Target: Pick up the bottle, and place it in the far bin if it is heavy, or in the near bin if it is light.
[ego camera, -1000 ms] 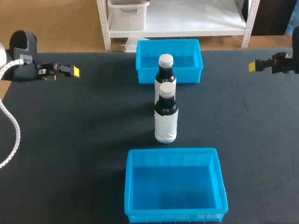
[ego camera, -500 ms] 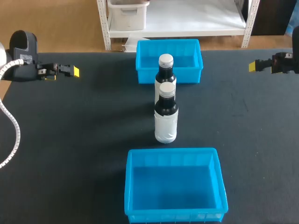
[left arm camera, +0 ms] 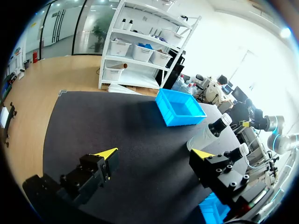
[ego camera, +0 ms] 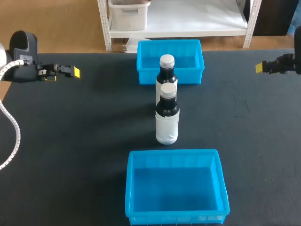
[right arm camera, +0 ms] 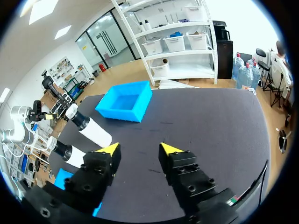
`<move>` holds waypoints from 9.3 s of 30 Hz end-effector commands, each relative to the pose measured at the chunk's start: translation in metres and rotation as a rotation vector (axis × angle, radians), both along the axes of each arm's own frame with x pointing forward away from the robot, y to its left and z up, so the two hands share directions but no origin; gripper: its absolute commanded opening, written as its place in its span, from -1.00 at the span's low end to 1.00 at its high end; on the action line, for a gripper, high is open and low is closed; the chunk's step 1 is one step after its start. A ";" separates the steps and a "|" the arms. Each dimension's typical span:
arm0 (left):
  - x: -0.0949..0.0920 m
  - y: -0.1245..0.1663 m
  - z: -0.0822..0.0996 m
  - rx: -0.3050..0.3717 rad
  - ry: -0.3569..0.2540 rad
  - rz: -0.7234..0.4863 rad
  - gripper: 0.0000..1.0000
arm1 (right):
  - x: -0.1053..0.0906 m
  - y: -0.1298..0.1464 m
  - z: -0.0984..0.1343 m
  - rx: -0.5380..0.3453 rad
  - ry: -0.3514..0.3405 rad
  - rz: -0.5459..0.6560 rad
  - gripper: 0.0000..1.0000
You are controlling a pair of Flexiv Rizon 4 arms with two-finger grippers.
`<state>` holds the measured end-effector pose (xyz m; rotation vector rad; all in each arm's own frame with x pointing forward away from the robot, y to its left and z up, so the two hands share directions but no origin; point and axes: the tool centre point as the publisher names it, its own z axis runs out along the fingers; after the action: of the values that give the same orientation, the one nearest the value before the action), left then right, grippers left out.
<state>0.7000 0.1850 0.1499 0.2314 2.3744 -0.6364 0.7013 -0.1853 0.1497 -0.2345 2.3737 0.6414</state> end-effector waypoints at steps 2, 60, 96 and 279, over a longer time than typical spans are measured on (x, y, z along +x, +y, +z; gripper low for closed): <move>0.000 0.000 0.000 0.000 0.000 0.000 1.00 | -0.001 0.000 0.000 -0.002 -0.001 -0.003 1.00; 0.000 0.000 0.000 0.000 0.000 0.000 1.00 | -0.049 0.087 0.010 0.088 -0.359 1.180 1.00; 0.000 0.000 0.000 0.000 0.000 0.000 1.00 | -0.074 0.213 -0.017 0.030 -0.363 1.154 1.00; 0.000 0.000 0.000 0.000 0.000 0.000 1.00 | -0.244 0.301 0.001 0.348 -0.460 1.761 -1.00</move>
<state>0.7000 0.1850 0.1499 0.2314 2.3744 -0.6364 0.4550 0.1118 0.1537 -2.0635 1.0490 1.4386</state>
